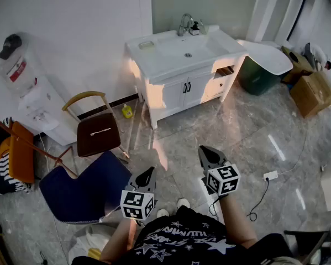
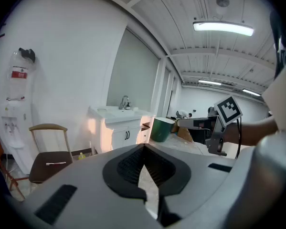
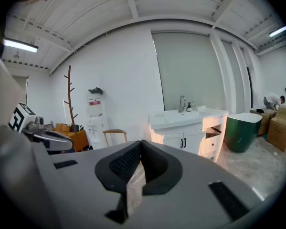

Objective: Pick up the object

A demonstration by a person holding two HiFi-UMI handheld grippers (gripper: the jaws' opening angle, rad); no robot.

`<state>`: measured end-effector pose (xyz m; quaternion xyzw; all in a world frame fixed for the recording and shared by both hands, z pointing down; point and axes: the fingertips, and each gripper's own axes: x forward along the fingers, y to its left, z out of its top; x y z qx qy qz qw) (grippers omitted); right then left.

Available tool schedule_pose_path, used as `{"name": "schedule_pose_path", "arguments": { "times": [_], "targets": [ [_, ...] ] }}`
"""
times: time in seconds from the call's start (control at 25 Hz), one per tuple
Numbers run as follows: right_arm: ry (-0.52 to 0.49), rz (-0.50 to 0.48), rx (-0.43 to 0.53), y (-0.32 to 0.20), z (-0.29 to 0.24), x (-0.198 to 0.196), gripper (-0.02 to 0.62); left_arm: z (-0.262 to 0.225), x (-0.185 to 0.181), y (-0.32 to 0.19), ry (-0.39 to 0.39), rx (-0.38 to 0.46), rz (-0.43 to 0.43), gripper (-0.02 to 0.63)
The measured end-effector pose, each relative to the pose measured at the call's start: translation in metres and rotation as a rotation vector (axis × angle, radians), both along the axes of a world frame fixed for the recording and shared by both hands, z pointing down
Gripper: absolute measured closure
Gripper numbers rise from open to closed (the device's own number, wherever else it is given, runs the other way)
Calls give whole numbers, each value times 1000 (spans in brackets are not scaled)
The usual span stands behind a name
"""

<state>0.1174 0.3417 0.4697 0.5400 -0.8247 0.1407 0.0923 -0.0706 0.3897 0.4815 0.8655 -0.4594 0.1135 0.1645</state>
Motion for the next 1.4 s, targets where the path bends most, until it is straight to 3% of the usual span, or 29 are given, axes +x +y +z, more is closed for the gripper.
{"name": "schedule_pose_path", "arguments": {
  "times": [0.32, 0.52, 0.76, 0.88, 1.04, 1.4],
  "targets": [
    [9, 6, -15, 11, 5, -11, 583, -6, -10, 5, 15, 10, 6, 589],
    [26, 40, -47, 15, 18, -19, 582, 9, -24, 13, 16, -27, 9, 589],
    [-43, 81, -47, 17, 24, -36, 578, 21, -46, 21, 19, -42, 6, 589],
    [-50, 64, -47, 13, 24, -45, 487, 21, -55, 18, 17, -35, -4, 589],
    [-71, 46, -40, -5, 18, -49, 413, 17, -57, 5, 4, -17, -5, 589],
    [-131, 18, -47, -104, 31, -37, 350, 15, -42, -70, -17, -13, -52, 589]
  ]
}}
